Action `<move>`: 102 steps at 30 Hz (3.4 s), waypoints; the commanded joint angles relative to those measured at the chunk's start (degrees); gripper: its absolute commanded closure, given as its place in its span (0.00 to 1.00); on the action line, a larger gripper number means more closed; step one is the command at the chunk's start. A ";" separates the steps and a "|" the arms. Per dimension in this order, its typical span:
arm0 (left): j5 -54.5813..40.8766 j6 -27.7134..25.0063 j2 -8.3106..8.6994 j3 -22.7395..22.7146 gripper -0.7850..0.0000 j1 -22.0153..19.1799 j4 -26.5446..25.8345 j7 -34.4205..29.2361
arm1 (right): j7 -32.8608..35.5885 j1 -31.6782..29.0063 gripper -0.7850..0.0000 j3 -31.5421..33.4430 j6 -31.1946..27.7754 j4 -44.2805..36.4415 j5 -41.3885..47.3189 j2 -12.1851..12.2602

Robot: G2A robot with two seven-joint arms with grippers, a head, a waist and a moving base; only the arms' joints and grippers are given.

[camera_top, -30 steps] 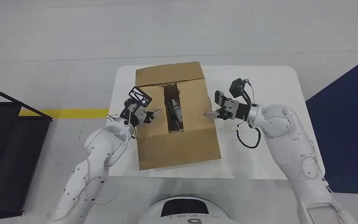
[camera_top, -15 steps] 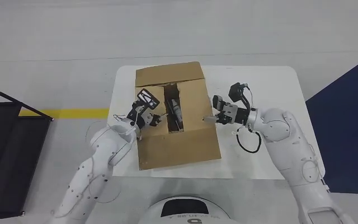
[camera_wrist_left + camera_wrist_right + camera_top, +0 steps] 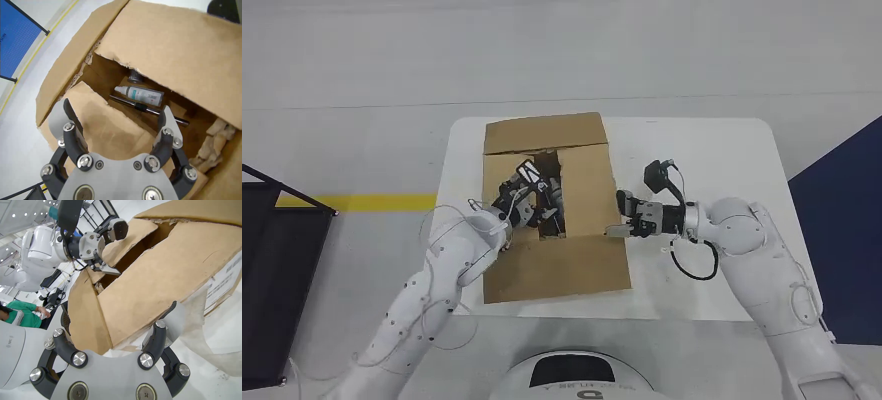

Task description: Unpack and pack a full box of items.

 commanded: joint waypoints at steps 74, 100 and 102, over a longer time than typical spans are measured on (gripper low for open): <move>-25.74 -5.32 1.90 -30.59 0.00 14.35 4.31 17.38 | -10.69 -18.60 0.00 18.19 -13.29 -20.52 7.11 4.16; -27.82 -6.05 1.62 -23.93 0.00 7.67 16.45 19.19 | 6.03 16.87 0.00 -15.06 17.35 -10.07 7.90 1.03; -28.38 -5.93 1.56 -23.69 0.00 7.91 16.06 20.24 | 6.49 21.28 0.00 -19.27 19.21 -6.67 8.38 -0.27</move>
